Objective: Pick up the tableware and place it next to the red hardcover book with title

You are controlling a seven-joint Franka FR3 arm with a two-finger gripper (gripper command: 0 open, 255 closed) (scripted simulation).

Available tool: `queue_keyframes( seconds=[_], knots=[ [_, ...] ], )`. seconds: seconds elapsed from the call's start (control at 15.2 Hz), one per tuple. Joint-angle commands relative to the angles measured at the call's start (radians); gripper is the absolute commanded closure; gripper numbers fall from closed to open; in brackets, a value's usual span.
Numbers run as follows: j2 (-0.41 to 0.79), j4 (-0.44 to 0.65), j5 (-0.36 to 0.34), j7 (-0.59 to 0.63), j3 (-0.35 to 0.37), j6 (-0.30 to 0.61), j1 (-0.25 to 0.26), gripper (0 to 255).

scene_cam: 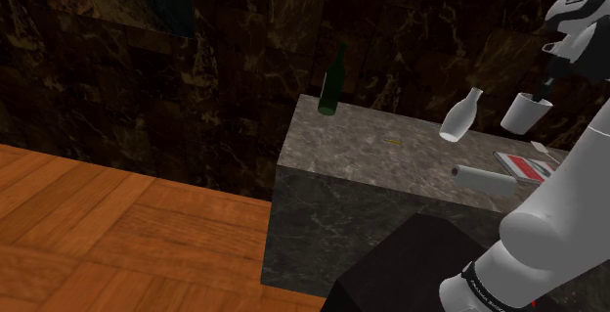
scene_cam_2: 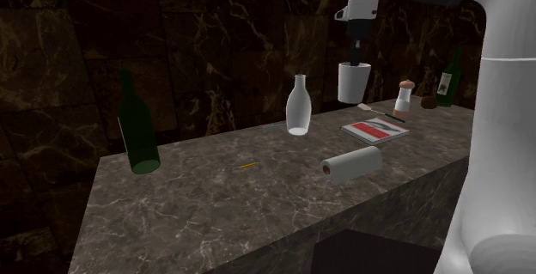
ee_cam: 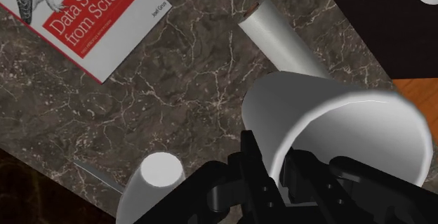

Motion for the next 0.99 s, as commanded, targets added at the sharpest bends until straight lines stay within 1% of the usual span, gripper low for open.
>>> queue_keyframes(
  seconds=[0.0, 0.4, 0.92],
  knots=[
    [0.109, 0.094, 0.08, -0.089, -0.012, -0.033, -0.083, 255],
    [0.097, 0.002, 0.072, -0.089, -0.003, 0.052, -0.07, 255],
    [0.103, -0.101, 0.081, -0.099, 0.003, 0.157, -0.06, 255]
  ],
)
